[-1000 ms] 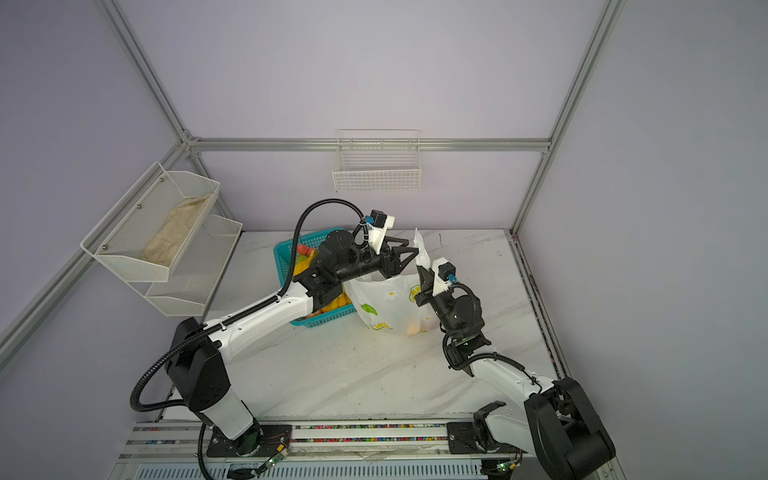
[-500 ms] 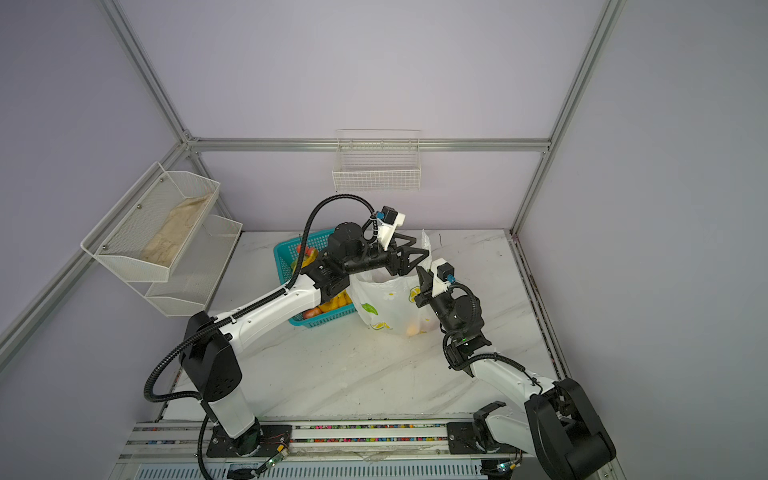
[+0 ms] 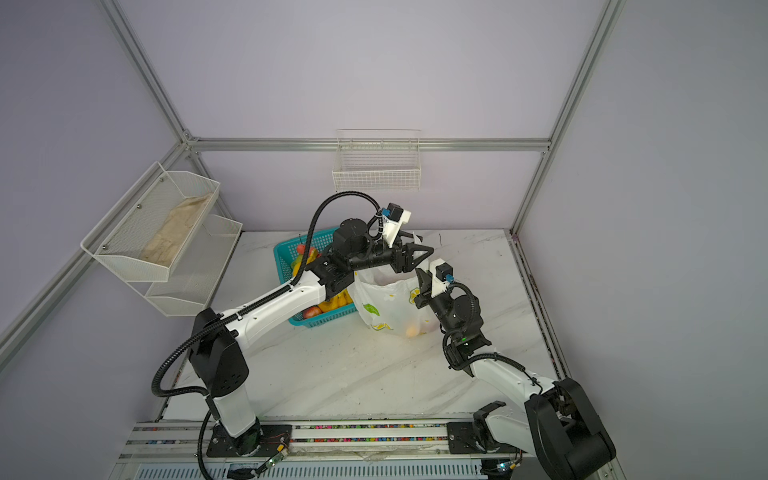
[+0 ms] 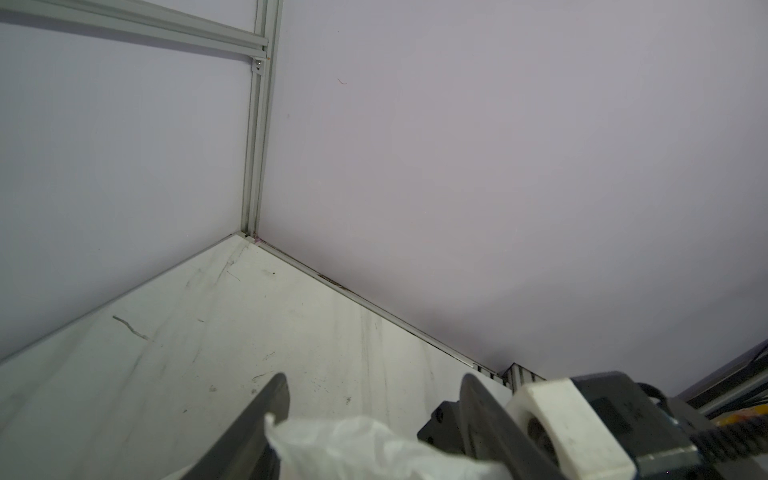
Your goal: Place the fake fruits into the plastic bag and tie a complex knot
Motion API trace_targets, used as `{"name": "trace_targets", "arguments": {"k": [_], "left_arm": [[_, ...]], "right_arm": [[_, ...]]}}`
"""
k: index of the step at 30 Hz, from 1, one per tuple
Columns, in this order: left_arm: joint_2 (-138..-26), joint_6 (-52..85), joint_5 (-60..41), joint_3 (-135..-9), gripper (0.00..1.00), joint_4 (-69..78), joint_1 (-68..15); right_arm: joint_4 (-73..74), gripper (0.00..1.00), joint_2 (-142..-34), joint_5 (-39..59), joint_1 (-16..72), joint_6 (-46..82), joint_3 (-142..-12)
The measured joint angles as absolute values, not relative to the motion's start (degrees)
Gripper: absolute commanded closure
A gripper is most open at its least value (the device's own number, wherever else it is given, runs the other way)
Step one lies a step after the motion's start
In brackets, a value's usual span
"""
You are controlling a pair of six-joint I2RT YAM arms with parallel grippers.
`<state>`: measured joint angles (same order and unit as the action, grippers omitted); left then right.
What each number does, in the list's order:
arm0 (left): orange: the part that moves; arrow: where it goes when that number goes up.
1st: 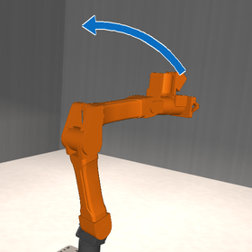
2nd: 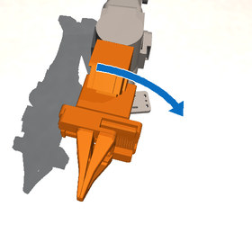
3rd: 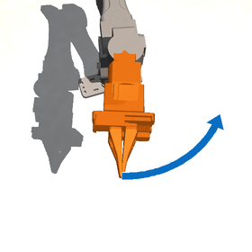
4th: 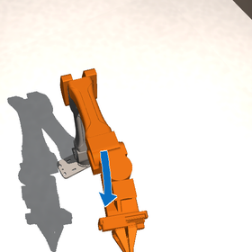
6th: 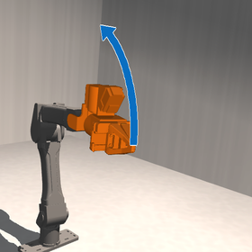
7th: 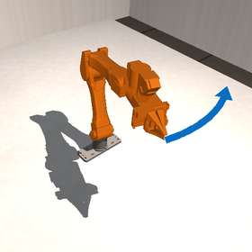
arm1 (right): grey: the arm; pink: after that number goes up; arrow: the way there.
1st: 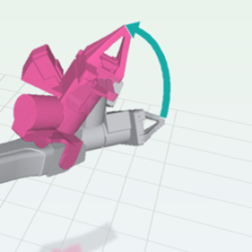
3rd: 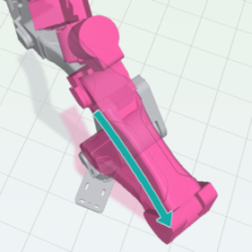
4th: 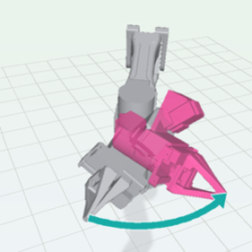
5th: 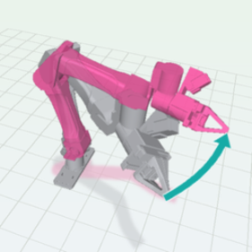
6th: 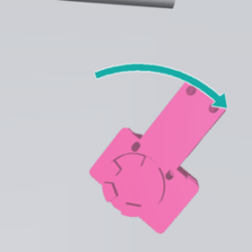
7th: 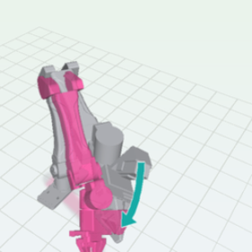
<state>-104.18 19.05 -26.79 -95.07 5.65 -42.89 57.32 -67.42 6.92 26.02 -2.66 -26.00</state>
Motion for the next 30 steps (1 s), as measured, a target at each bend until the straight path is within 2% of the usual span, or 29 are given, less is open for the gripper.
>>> {"name": "trace_targets", "arguments": {"k": [3,5,6,13,17,18,24,26,30], "left_arm": [[-104.27,18.94,-26.33,-95.26,0.85,4.99,-42.92],[-104.27,18.76,-25.8,-95.26,0.98,4.84,-42.89],[-104.25,18.92,-25.65,-95.26,1.0,4.86,-42.87],[-103.37,23.14,-26.06,-93.89,1.0,7.33,-42.78],[-101.91,26.04,-26.89,-90.83,1.0,9.76,-42.78],[-101.78,26.52,-26.89,-90.45,1.0,10.26,-42.78],[-101.71,28.97,-27.29,-90.08,1.0,12.64,-42.78],[-101.71,29.45,-27.51,-90.08,1.0,13.06,-42.78],[-101.71,29.87,-27.73,-90.08,1.0,13.34,-42.78]], "right_arm": [[57.19,0.97,-67.37,6.9,26.02,-2.66,-26.02],[56.71,0.9,-67.18,6.5,26.02,-2.55,-26.02],[56.23,0.85,-66.96,5.85,26.02,-2.26,-26.0],[48.71,0.62,-66.0,-0.86,26.02,1.54,-26.89],[47.27,0.48,-65.73,0.14,26.04,1.89,-26.85],[47.31,0.4,-65.45,0.69,26.02,1.85,-26.76],[49.34,0.18,-64.93,2.79,26.04,2.07,-26.79],[50.33,0.14,-65.82,2.57,26.04,2.26,-27.27],[52.97,0.14,-69.95,1.21,26.41,3.2,-30.55]]}}
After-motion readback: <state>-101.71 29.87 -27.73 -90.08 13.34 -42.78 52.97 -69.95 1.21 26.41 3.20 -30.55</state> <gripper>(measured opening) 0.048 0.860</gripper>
